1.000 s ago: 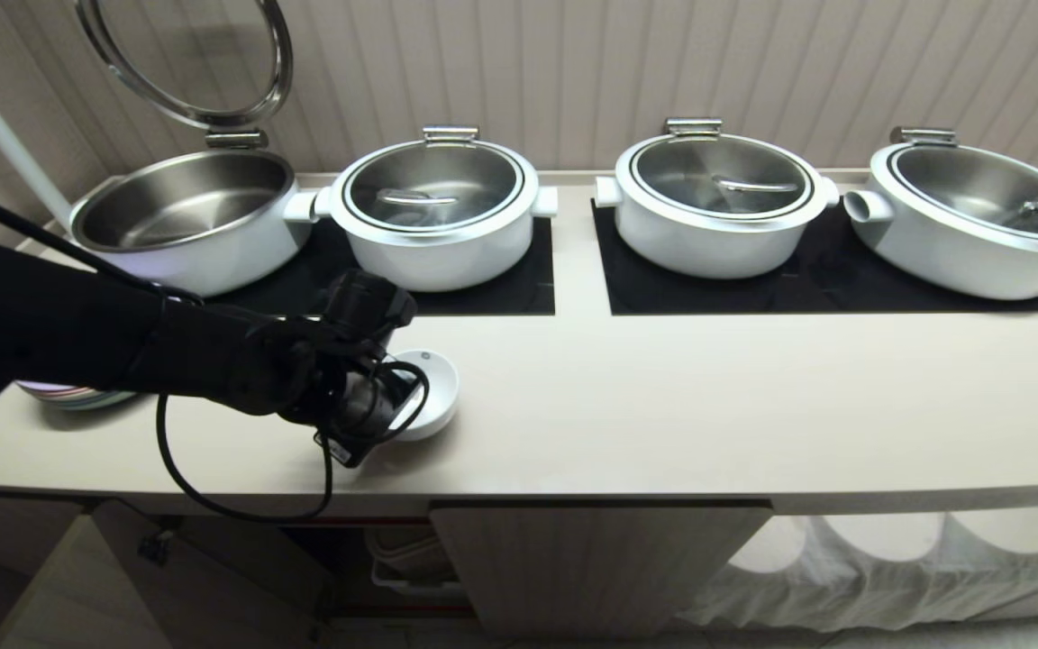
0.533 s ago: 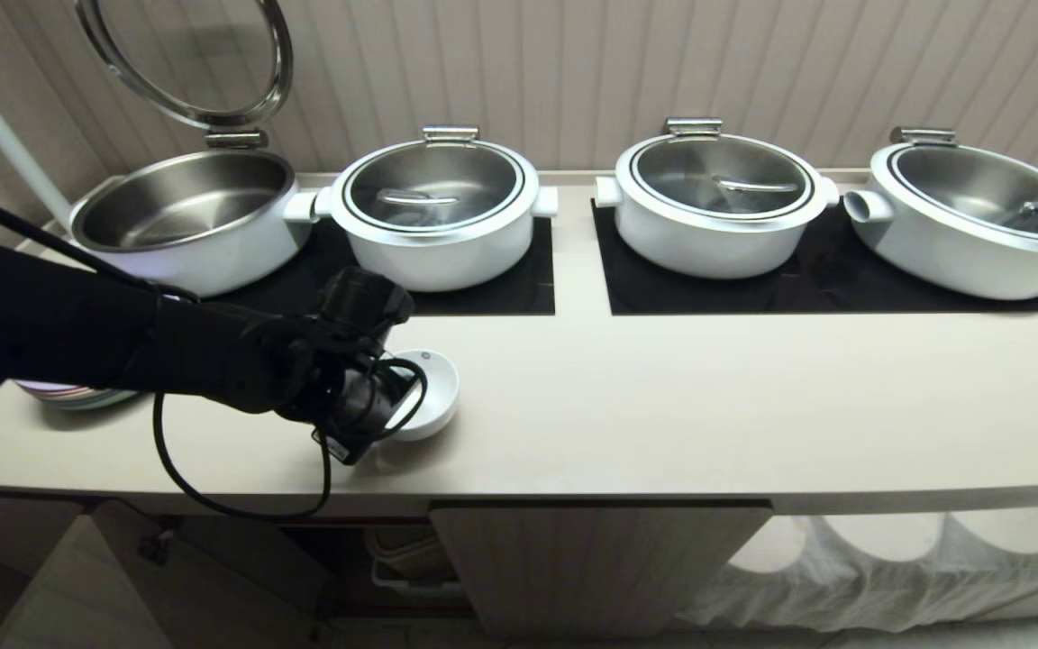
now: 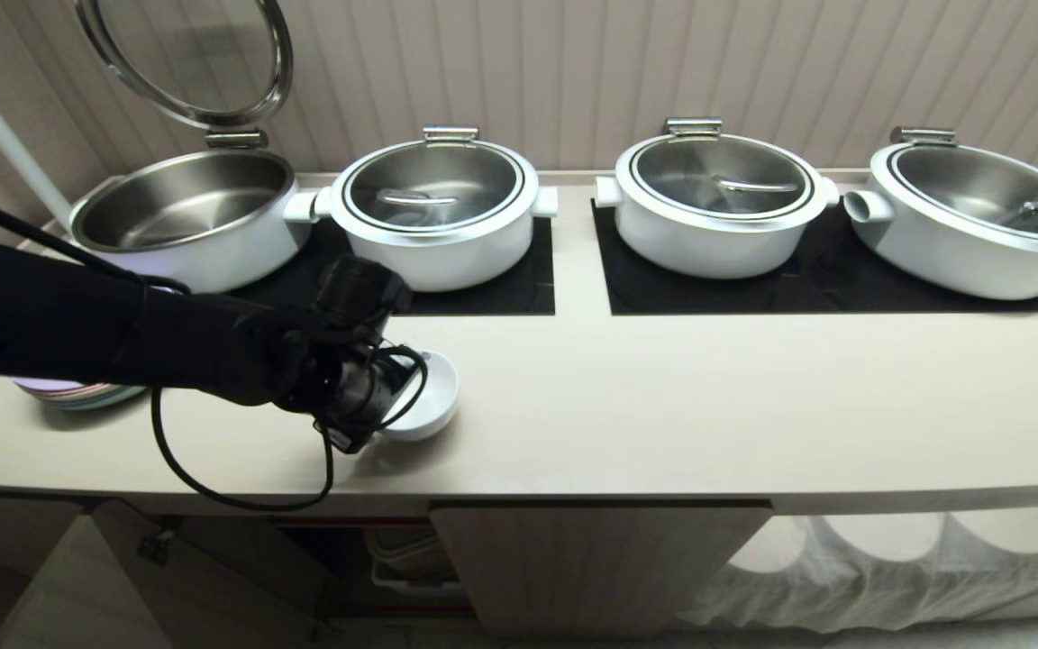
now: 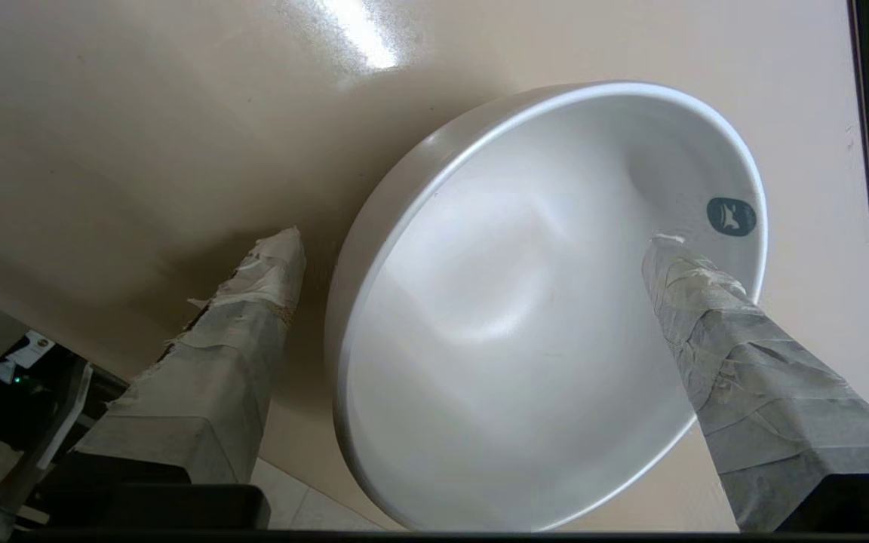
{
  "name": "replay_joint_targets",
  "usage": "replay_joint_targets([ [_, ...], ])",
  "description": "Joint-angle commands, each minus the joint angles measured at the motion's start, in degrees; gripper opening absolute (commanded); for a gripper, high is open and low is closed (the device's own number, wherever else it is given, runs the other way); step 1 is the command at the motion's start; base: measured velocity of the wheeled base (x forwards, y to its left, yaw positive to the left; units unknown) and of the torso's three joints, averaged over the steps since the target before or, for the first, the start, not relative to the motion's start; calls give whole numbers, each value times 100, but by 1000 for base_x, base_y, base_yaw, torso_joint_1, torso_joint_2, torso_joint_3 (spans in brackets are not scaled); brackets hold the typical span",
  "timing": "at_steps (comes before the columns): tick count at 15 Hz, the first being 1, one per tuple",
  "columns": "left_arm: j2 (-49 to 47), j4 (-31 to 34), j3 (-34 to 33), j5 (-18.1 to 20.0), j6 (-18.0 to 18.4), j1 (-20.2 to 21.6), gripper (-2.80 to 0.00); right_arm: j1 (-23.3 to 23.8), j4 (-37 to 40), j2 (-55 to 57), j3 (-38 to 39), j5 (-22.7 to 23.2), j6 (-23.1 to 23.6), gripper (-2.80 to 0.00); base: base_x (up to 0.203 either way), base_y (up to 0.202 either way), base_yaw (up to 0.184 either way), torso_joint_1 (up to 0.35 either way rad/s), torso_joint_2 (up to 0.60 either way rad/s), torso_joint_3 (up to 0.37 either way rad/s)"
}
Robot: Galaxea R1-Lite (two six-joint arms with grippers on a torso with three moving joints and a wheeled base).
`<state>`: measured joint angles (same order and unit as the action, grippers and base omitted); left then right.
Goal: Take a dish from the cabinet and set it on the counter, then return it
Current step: Place it on the table
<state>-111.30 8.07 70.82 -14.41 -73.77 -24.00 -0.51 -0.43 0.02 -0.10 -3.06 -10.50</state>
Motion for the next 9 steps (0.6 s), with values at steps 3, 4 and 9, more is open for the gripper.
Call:
replay_joint_targets([
  [3, 47, 2, 11, -10, -208, 1, 0, -2, -1, -2, 1, -2, -5, -280, 0, 0, 0, 0, 0, 0],
  [4, 55, 10, -4, -9, -210, 1, 0, -2, -1, -2, 1, -2, -5, -280, 0, 0, 0, 0, 0, 0],
  [9, 197, 31, -43, -9, -226, 76, 0, -2, -1, -2, 1, -2, -5, -280, 0, 0, 0, 0, 0, 0],
])
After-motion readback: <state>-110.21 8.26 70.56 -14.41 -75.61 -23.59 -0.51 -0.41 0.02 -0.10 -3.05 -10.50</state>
